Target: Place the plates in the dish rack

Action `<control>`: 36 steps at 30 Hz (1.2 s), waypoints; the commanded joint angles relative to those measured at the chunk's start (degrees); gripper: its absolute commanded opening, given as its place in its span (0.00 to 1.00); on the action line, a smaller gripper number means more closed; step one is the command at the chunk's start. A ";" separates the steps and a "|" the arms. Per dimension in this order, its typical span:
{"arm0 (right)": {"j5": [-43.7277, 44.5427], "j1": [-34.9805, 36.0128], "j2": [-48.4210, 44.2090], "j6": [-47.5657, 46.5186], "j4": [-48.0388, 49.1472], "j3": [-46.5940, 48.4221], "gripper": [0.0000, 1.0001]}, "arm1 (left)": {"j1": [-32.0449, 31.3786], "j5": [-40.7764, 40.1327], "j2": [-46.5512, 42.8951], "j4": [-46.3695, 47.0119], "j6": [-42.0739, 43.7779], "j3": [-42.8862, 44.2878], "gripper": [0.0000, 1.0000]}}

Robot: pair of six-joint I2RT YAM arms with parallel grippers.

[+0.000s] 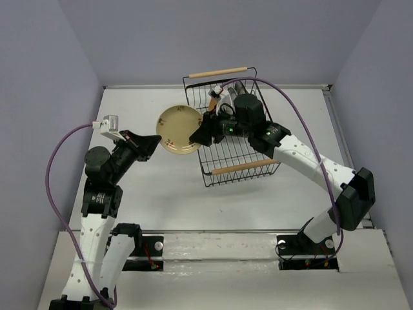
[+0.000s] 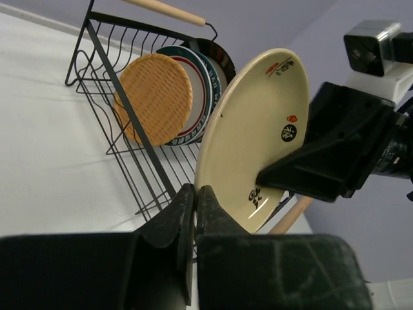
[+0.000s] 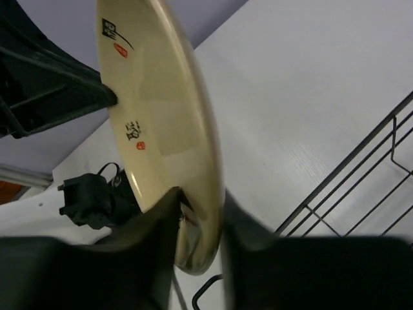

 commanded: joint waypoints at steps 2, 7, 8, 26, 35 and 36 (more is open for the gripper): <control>2.44 0.48 -1.50 3.91 8.31 -0.55 0.07 | 0.08 6.28 0.16 6.94 2.99 -1.42 0.21; 19.46 0.48 -4.58 1.47 7.37 0.23 0.07 | 0.08 -0.63 -0.80 -1.48 12.29 -0.10 0.72; 22.65 0.48 -4.40 0.50 5.52 1.20 0.07 | 0.08 -2.66 -1.33 -2.90 13.80 -0.01 0.75; 64.52 -1.10 18.79 -4.88 -12.77 22.46 0.07 | -2.47 -13.24 -7.40 -8.01 18.39 -2.91 0.99; 61.09 -1.63 30.83 3.03 -18.66 32.31 0.07 | -4.67 -13.49 -7.49 -8.10 18.30 -3.26 0.99; 61.09 -1.63 31.63 3.64 -19.01 32.84 0.07 | -4.76 -13.67 -7.58 -8.18 18.30 -3.26 0.99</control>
